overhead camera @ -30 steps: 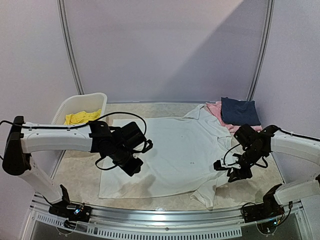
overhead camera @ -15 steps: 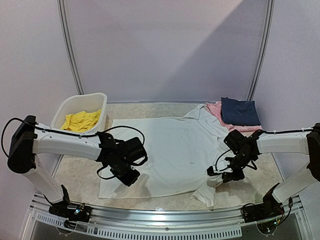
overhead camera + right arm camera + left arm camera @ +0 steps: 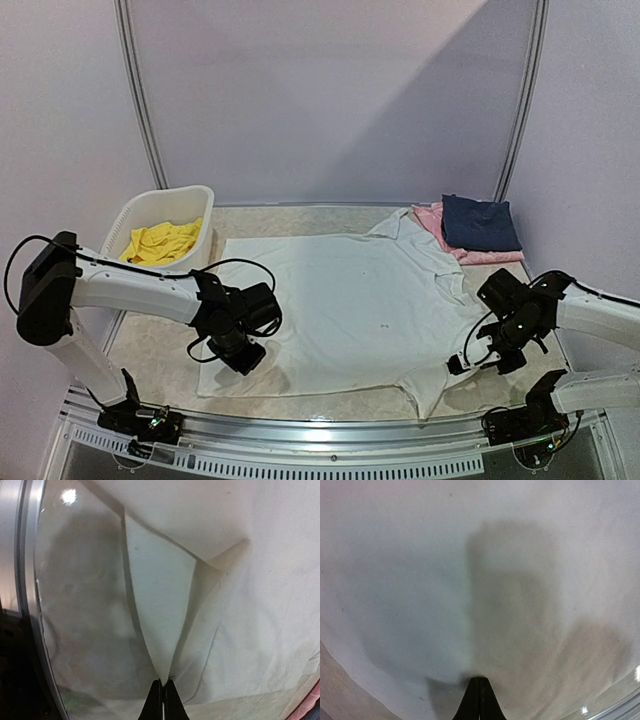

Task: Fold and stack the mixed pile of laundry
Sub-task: Smooth out the flattened T-shirt at the center of the board.

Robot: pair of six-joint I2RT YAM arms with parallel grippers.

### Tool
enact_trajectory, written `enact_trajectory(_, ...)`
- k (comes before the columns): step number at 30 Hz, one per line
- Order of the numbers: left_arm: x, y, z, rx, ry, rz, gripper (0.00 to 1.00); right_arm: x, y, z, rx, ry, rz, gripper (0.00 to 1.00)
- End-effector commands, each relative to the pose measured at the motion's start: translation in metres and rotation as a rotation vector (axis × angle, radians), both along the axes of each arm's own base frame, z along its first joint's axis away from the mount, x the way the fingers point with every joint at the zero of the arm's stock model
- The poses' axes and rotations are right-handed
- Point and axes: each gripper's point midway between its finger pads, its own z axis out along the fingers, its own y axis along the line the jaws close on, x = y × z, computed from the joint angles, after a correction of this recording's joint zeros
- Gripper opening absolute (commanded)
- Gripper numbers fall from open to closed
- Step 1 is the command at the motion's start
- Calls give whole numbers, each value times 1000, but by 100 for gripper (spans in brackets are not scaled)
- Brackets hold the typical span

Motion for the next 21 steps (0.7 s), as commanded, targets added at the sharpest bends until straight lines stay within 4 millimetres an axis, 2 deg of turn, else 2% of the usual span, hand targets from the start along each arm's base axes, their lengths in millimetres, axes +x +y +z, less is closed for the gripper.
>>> enact_trajectory(1,5,10,-10,30,-5,22,0,-32,-38,4,-153,71,103,0)
enact_trajectory(5,7,16,-11,47,-17,34,0,-40,-57,-3,-218,83,126,0)
enact_trajectory(7,10,18,-11,53,-27,37,0,-36,-61,0,-219,78,124,0)
enact_trajectory(10,14,21,-10,63,-35,37,0,-21,-59,15,-197,48,118,1)
enact_trajectory(11,15,21,-10,66,-36,36,0,-18,-57,21,-185,46,111,4)
enact_trajectory(14,18,18,-3,62,-40,27,0,-11,-55,32,-178,42,116,28)
enact_trajectory(15,20,11,5,42,-40,15,0,-11,-54,36,-168,42,119,32)
enact_trajectory(18,36,-19,57,-58,-113,-13,3,-5,-25,67,-15,40,101,40)
enact_trajectory(21,55,-39,111,-144,-197,-28,16,14,12,106,156,70,16,43)
